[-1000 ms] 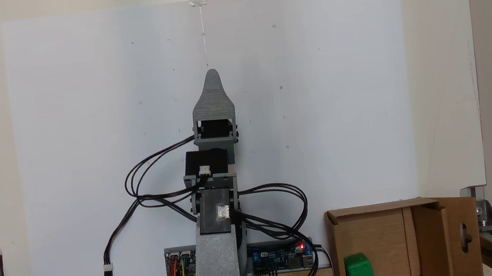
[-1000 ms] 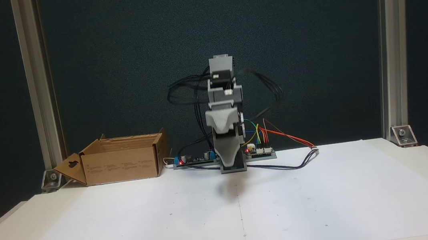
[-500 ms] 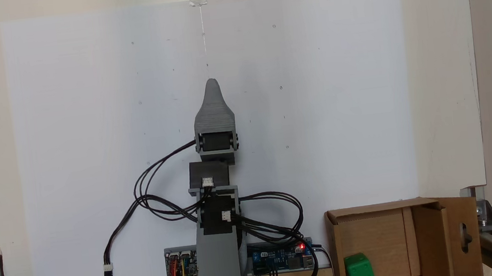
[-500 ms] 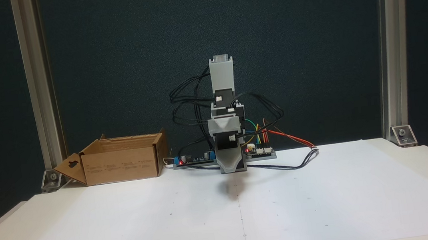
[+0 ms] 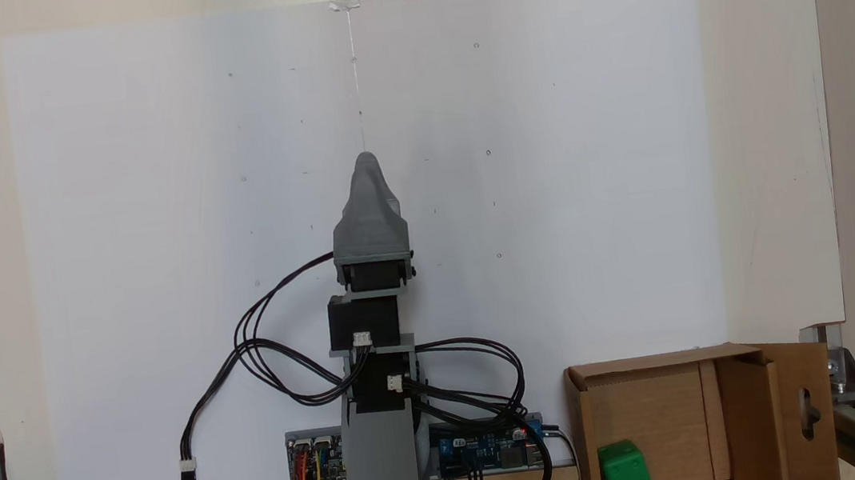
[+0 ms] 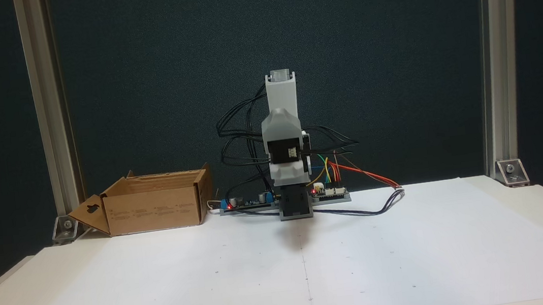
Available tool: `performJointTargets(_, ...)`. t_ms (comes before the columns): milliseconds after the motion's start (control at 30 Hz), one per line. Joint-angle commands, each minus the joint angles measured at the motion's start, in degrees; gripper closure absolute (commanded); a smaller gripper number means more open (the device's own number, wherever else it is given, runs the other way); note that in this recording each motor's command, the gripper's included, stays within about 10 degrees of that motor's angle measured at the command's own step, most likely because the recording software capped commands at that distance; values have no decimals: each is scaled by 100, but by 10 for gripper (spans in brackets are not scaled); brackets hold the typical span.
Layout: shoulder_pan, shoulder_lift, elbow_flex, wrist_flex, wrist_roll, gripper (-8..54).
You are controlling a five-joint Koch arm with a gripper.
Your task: Grasp a green dice and put it in the bin.
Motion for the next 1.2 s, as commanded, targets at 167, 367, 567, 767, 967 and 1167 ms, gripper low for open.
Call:
performJointTargets(167,-26,642,378,-694,141,12)
performJointTargets(367,-9,642,765,-879,123,11)
performJointTargets(567,9,633,765,-861,149,11)
performJointTargets(767,-18,624,765,-853,158,11)
performJointTargets(967,-26,624,765,-853,149,11)
performJointTargets(1167,-18,624,765,-853,149,11)
